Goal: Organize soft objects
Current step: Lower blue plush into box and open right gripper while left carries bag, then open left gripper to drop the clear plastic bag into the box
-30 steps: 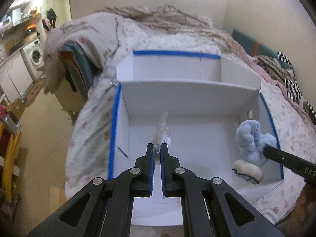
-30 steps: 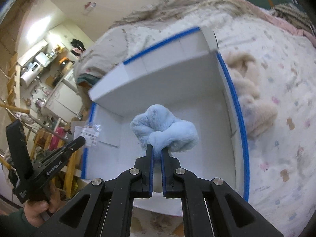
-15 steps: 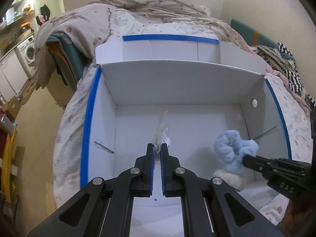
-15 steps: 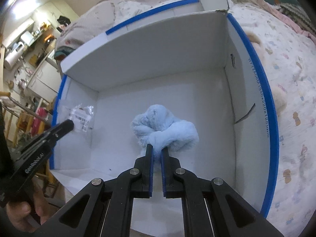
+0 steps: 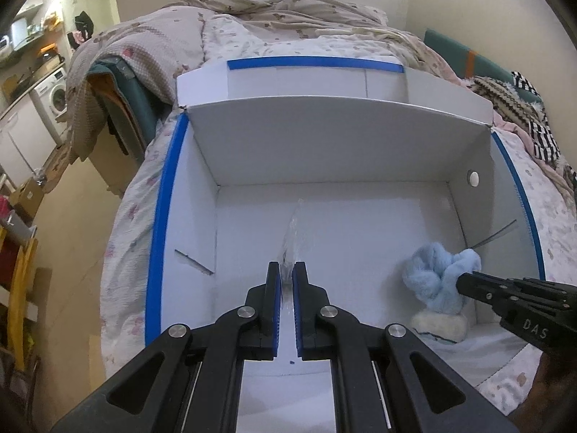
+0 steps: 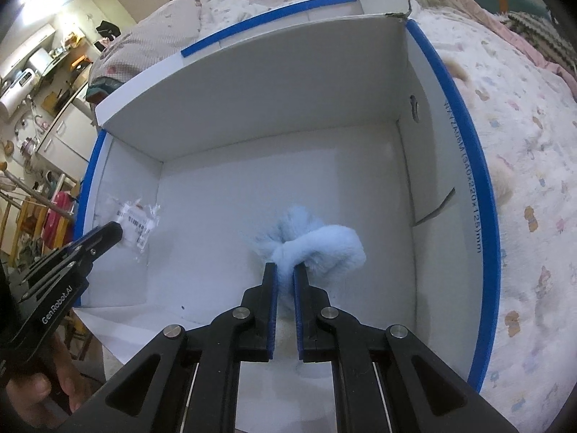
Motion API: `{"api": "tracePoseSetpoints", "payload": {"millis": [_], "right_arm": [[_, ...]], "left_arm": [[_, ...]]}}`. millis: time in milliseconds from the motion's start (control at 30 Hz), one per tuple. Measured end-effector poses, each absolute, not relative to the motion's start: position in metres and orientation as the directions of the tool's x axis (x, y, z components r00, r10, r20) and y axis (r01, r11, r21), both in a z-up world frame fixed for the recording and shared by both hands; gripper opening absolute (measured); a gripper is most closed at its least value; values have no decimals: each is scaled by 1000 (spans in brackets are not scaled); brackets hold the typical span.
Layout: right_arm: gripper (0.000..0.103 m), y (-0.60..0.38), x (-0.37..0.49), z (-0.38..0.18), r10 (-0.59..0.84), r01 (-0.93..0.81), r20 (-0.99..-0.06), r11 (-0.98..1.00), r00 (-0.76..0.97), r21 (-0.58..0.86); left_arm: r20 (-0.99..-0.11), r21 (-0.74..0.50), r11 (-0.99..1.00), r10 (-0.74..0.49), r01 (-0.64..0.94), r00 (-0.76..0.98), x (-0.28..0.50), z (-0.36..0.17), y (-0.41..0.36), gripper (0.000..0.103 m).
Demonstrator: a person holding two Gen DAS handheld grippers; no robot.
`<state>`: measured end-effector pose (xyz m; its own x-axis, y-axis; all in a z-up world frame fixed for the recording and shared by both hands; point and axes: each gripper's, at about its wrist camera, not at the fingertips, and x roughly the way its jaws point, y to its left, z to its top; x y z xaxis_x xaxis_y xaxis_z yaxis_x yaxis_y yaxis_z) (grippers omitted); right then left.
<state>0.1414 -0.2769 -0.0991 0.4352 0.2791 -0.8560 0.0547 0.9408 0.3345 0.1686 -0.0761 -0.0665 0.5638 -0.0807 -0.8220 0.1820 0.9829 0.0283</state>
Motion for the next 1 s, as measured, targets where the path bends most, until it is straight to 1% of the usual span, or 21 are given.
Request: {"api": "tracePoseSetpoints", "payload": {"millis": [300, 367, 400, 467, 500, 567, 600, 633, 667, 733, 767, 800, 833, 900, 1000], "right_arm": [[9, -274, 139, -88, 268, 27, -836, 947, 479, 319], [10, -274, 139, -88, 268, 22, -834, 948, 483, 317], [12, -274, 139, -88, 270, 23, -833, 947, 484, 320], [19, -275, 140, -87, 273, 25, -829, 945, 488, 326], [26, -275, 140, -87, 273, 25, -828, 945, 489, 326], [46, -278, 139, -87, 276, 27, -825, 943, 493, 331], [66, -278, 138, -86, 277, 29, -821, 942, 499, 335], [75, -279, 137, -85, 277, 30, -815, 941, 509, 338], [75, -280, 137, -84, 275, 32, -810, 940, 518, 340], [78, -280, 138, -82, 284, 29, -804, 936, 523, 350], [79, -281, 138, -81, 299, 25, -795, 930, 527, 367], [85, -281, 138, -80, 314, 23, -786, 923, 532, 384], [93, -282, 137, -79, 318, 23, -780, 920, 538, 391], [98, -280, 136, -76, 311, 18, -774, 923, 551, 384], [100, -276, 136, -75, 290, 10, -779, 935, 557, 355]], "left_arm": [[-811, 38, 985, -66, 166, 581, 165, -62, -71, 7], [-809, 39, 986, -65, 164, 584, 165, -61, -69, 7], [-810, 37, 986, -66, 164, 583, 165, -61, -68, 7], [-809, 35, 986, -67, 163, 585, 165, -60, -67, 7], [-807, 36, 986, -67, 162, 586, 165, -59, -67, 7], [-807, 38, 986, -65, 162, 587, 165, -58, -67, 10], [-806, 38, 986, -66, 162, 588, 164, -57, -68, 16], [-805, 39, 986, -65, 162, 589, 164, -57, -68, 26], [-803, 43, 986, -61, 160, 592, 164, -56, -68, 32], [-792, 54, 987, -51, 153, 608, 162, -53, -68, 57], [-784, 63, 988, -40, 143, 620, 160, -51, -68, 61], [-777, 68, 988, -33, 136, 629, 160, -50, -68, 64], [-771, 66, 989, -35, 135, 635, 159, -48, -68, 64], [-766, 52, 989, -48, 135, 641, 158, -44, -67, 64], [-760, 53, 990, -43, 128, 648, 157, -41, -66, 65]]}}
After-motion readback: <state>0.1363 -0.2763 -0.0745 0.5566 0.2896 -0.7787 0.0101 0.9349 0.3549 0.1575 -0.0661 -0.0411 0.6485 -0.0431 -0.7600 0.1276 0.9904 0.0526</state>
